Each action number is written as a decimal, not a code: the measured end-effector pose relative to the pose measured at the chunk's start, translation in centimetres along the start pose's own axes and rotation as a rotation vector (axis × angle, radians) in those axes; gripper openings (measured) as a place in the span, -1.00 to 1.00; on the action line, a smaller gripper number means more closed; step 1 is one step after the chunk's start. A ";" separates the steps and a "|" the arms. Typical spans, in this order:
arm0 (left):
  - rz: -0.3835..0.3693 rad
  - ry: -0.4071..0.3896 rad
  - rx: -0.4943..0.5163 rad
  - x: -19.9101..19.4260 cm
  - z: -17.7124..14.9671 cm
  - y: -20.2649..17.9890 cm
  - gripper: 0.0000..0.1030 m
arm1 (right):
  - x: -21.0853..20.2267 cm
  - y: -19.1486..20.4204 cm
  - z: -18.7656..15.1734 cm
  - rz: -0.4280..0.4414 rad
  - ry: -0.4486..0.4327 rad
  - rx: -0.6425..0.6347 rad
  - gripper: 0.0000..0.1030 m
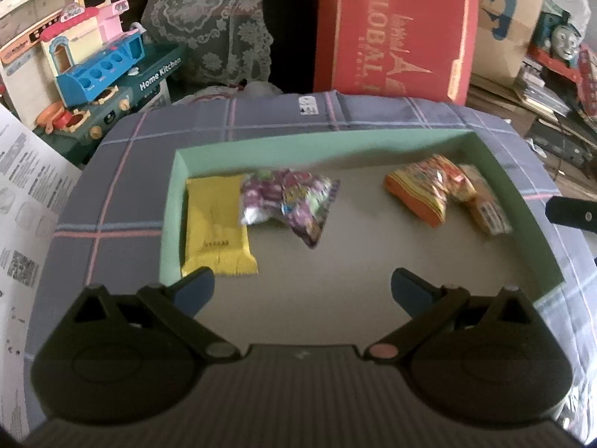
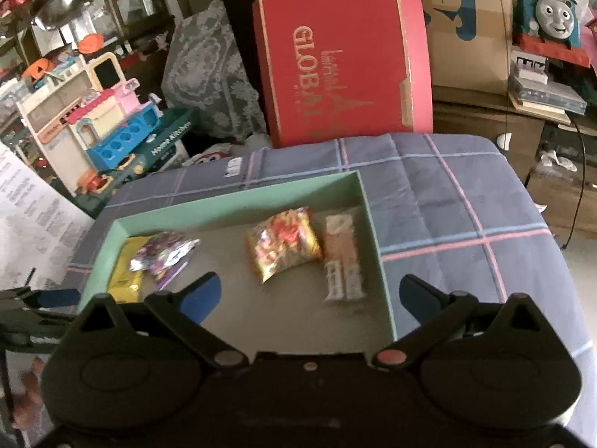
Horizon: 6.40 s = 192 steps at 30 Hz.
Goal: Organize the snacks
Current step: 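Withdraw both grippers from the box toward the snack pile, then grasp orange pouch with left gripper while right gripper grasps gold barcode bar, then lift both held snacks and carry them over the green box, then lower both snacks into the box and open both grippers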
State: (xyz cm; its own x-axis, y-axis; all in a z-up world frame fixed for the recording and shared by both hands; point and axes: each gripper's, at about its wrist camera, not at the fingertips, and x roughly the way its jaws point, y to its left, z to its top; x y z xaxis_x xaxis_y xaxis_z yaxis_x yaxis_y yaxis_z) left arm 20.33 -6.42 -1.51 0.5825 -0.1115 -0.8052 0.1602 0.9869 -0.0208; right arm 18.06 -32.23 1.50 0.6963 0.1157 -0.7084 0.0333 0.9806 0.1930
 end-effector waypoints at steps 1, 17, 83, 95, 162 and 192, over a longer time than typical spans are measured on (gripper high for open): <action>-0.004 -0.002 0.003 -0.6 -0.4 -0.2 1.00 | -0.7 0.1 -0.4 0.006 -0.002 0.001 1.00; -0.038 0.071 -0.009 -4.5 -10.1 0.1 1.00 | -6.0 0.4 -9.5 0.036 0.080 0.026 1.00; -0.033 0.096 -0.068 -3.8 -16.9 7.1 -0.46 | -4.9 5.7 -20.5 0.083 0.277 -0.047 -0.29; -0.064 0.055 -0.136 -6.7 -17.5 8.2 -0.47 | -6.6 6.0 -20.4 0.115 0.257 -0.035 -0.43; -0.187 -0.013 -0.165 -10.5 -16.3 7.4 -0.45 | -5.8 7.0 -20.4 -0.033 0.263 -0.218 -0.37; -0.150 -0.024 -0.080 -0.9 -0.7 4.8 -0.43 | 2.5 6.1 0.4 0.078 0.095 -0.058 -0.36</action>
State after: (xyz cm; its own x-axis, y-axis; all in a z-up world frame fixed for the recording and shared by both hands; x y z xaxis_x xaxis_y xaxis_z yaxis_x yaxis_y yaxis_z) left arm 19.99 -1.47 -1.28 0.5754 -0.2604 -0.7753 0.1837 0.9649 -0.1877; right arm 20.34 -26.06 1.17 0.6237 0.2035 -0.7547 -0.0614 0.9753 0.2122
